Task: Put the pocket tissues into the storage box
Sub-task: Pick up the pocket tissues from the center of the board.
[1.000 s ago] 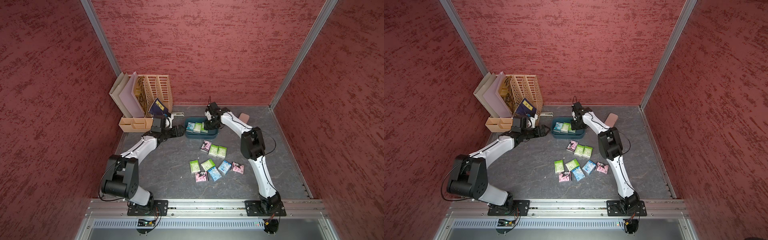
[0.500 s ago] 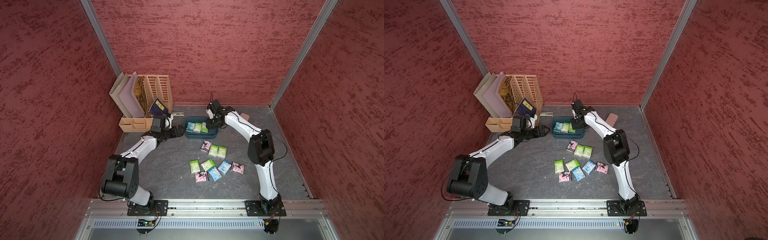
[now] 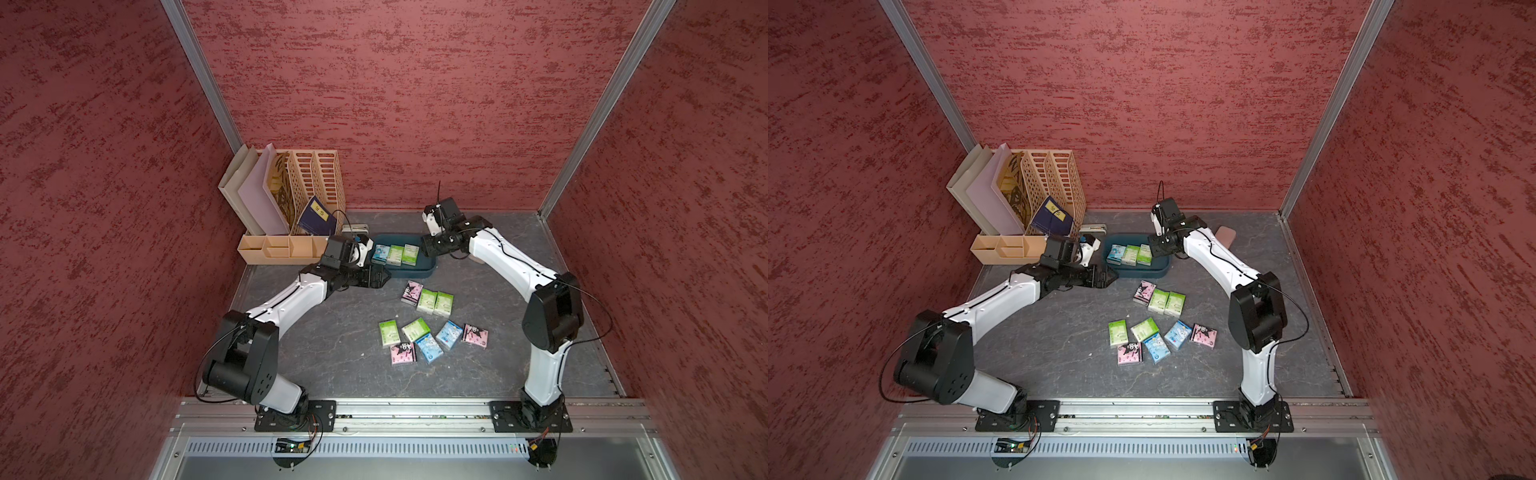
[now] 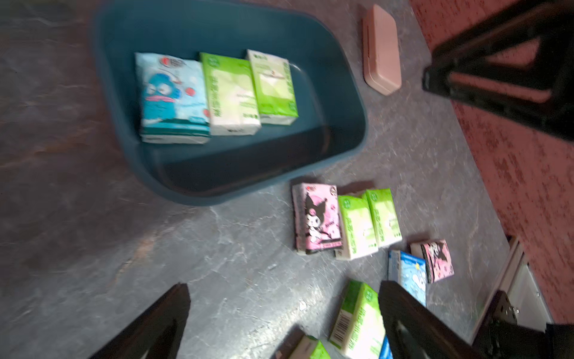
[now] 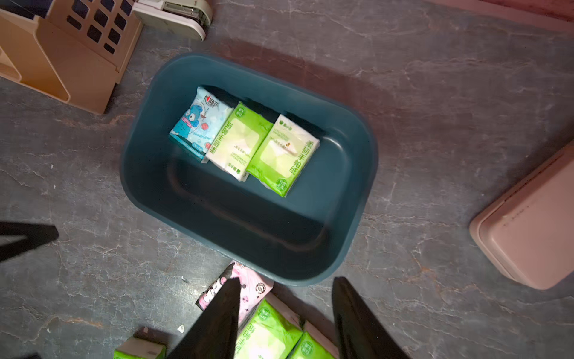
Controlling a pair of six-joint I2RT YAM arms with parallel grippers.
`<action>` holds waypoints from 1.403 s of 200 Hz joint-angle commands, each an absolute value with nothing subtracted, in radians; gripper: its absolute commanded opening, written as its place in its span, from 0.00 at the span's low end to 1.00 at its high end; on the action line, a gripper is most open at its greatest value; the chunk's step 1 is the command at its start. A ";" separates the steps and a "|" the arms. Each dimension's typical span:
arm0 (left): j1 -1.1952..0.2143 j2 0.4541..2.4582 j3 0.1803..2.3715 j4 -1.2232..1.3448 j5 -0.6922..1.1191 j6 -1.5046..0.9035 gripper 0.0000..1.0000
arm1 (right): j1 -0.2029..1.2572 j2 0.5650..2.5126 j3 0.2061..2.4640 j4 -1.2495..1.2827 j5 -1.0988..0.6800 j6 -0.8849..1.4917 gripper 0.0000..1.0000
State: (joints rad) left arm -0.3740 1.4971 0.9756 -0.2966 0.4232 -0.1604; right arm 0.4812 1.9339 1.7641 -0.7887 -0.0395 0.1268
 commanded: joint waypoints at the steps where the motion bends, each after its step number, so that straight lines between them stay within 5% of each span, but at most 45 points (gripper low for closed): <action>1: -0.418 1.472 0.980 -0.310 0.388 -0.149 0.99 | 0.471 1.922 1.777 -0.753 -0.061 0.152 0.52; 182: -0.535 1.883 1.161 -0.222 0.389 -0.228 0.84 | 0.392 1.862 1.747 -0.814 -0.110 0.118 0.52; 280: -0.546 1.957 1.210 -0.259 0.422 -0.231 0.53 | 0.357 1.841 1.716 -0.819 -0.128 0.110 0.52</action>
